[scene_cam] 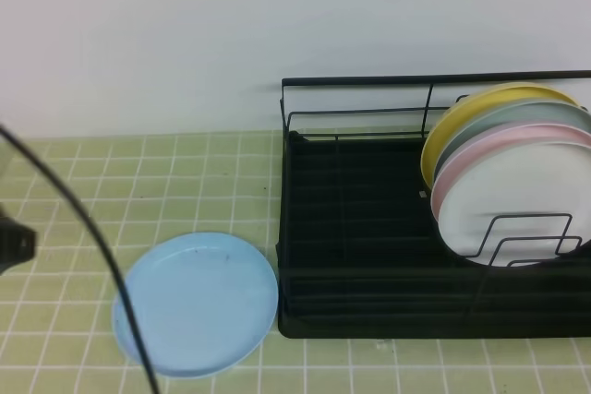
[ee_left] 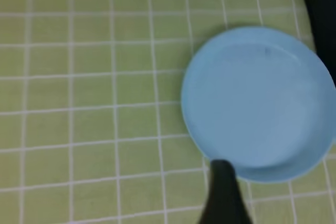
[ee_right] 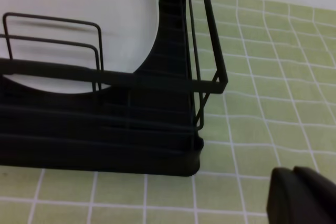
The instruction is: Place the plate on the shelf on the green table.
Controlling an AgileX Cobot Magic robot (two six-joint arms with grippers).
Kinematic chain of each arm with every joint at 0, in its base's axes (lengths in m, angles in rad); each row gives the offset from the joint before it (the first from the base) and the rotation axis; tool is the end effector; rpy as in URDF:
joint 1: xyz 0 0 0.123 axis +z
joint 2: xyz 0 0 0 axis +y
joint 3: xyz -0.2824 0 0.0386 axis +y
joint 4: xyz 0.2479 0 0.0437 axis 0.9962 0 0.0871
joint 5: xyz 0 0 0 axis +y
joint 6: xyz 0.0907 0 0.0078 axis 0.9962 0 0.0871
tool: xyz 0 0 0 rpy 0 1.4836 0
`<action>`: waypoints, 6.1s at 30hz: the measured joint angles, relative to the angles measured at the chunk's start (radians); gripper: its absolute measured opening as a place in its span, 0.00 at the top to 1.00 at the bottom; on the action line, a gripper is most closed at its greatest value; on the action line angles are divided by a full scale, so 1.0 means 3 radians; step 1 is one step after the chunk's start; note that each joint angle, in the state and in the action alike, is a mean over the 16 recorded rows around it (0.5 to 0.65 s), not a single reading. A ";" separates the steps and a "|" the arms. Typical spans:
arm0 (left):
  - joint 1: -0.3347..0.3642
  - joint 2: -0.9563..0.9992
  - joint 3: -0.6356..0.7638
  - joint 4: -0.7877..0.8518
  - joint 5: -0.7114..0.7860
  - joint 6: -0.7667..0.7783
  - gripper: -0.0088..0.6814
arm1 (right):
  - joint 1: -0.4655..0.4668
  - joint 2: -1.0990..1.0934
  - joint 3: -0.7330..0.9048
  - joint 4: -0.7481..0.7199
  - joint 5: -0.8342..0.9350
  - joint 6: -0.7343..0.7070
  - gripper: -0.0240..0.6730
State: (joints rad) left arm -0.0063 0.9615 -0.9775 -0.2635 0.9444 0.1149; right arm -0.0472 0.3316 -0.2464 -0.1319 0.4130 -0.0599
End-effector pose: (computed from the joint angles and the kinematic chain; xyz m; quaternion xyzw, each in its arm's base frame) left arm 0.1774 -0.0203 0.3589 0.0222 0.9265 -0.1075 0.3600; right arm 0.0794 -0.0086 0.2377 -0.0413 0.8345 -0.0844 0.5430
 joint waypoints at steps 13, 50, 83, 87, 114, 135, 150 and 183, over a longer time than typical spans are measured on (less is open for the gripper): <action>0.0000 0.1595 -0.0534 -0.0227 -0.0080 0.0427 0.36 | 0.0000 0.0013 0.0000 0.0015 -0.0011 -0.0010 0.97; 0.0000 0.2987 -0.0575 -0.0573 -0.0463 0.0857 0.51 | 0.0000 0.0013 0.0000 0.0147 -0.0173 -0.0026 0.97; 0.0000 0.2945 -0.0708 -0.0185 -0.0366 0.0812 0.97 | 0.0000 0.0013 0.0000 0.0150 -0.0225 -0.0026 0.97; 0.0000 0.2746 -0.0763 -0.0121 -0.0335 0.0790 0.98 | 0.0000 0.0013 0.0000 0.0150 -0.0252 -0.0038 0.97; -0.1350 0.0822 -0.0807 -0.2101 -0.1342 0.1712 0.99 | 0.0000 0.0013 -0.0907 0.3677 0.0599 -0.1835 0.85; -0.2903 0.0804 -0.0807 -0.2196 -0.2407 0.1933 0.97 | 0.0000 0.0013 -0.1011 0.4839 0.0630 -0.2199 0.44; -0.3075 0.0764 -0.0809 -0.2327 -0.2605 0.2302 0.29 | 0.0000 0.0014 -0.1017 0.5593 0.0294 -0.3567 0.83; -0.2548 -0.0371 -0.0483 0.0921 -0.1021 0.0609 0.99 | 0.0098 0.2736 -0.3640 0.2771 0.1907 -0.4870 0.84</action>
State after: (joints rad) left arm -0.7708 0.8502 -1.1225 0.0129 0.6382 0.2975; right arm -0.0178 1.1523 -1.3384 0.6994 0.9850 -1.5211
